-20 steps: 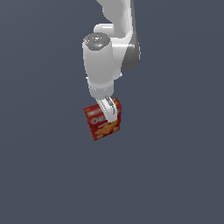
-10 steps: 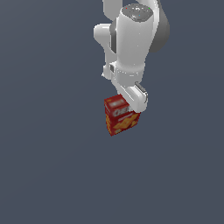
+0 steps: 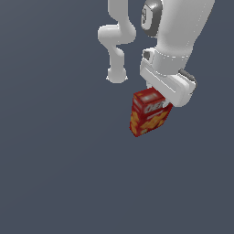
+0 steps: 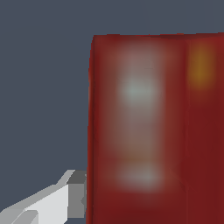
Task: Pick up the object and move it to a goal position.
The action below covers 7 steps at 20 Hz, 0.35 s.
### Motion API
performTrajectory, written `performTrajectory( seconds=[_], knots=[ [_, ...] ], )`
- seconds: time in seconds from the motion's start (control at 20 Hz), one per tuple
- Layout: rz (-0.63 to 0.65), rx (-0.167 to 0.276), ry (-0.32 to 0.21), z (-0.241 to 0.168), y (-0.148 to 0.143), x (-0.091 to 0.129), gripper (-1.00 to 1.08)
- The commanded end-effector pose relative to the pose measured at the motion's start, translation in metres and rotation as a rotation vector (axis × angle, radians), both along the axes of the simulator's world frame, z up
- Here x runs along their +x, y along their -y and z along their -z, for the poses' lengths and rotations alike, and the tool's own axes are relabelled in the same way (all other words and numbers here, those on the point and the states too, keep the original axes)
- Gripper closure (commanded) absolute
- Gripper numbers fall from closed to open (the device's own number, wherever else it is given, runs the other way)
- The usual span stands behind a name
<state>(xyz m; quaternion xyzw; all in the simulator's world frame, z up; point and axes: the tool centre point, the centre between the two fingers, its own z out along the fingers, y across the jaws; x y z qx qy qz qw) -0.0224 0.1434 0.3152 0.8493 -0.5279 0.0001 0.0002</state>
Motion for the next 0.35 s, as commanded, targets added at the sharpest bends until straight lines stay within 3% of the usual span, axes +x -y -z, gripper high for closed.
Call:
performTrajectory(
  seconds=[0.0, 0.3],
  knots=[
    [0.002, 0.0, 0.0, -0.0075, -0.0115, 0.001, 1.08],
    [0.002, 0.0, 0.0, -0.0129, -0.0208, 0.0023, 1.08]
  ],
)
